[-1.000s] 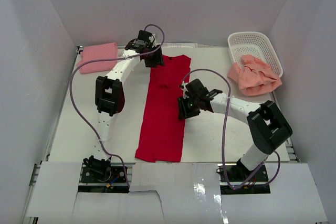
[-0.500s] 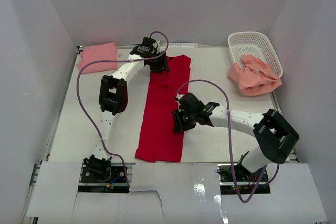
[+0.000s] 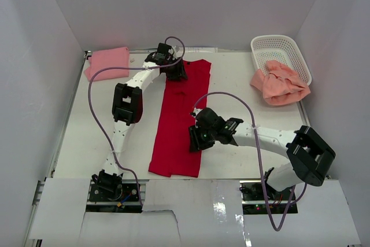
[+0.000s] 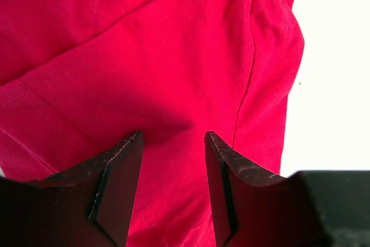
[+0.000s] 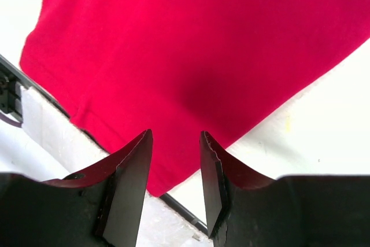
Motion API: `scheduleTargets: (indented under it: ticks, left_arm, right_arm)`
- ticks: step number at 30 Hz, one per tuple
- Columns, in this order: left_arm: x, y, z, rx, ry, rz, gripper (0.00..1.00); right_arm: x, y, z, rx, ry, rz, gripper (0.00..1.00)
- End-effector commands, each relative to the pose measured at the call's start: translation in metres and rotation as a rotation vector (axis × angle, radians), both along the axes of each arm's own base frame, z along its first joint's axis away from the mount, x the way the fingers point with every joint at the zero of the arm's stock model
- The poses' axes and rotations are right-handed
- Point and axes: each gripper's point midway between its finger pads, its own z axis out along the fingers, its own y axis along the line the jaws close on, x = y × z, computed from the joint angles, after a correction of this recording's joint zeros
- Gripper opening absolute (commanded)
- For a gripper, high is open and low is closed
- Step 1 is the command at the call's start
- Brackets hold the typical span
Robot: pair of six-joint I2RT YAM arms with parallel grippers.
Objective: Fold and stack the t-shirts
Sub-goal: Grab the bottom of the folded rectangular tshirt with both arms
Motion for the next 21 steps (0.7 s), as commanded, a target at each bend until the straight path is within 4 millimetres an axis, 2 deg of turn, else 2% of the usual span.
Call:
scheduleTargets:
  ticks: [1,6,13,21]
  left_arm:
    - [0.009,0.013,-0.023,0.014,0.021,0.054,0.58]
    - [0.019,0.027,-0.036,0.011,0.036,0.096,0.58]
    - [0.035,0.05,-0.031,0.015,0.017,0.163,0.58]
    - [0.041,0.071,-0.023,0.046,0.0,0.209,0.58]
  right_arm:
    - [-0.003,0.003,0.013,0.033,-0.017,-0.017,0.45]
    - [-0.009,0.0,0.017,0.045,-0.009,-0.027,0.45]
    - [-0.018,-0.001,0.007,0.033,0.017,-0.015,0.45]
    - [-0.021,-0.002,-0.001,0.023,0.033,-0.018,0.45]
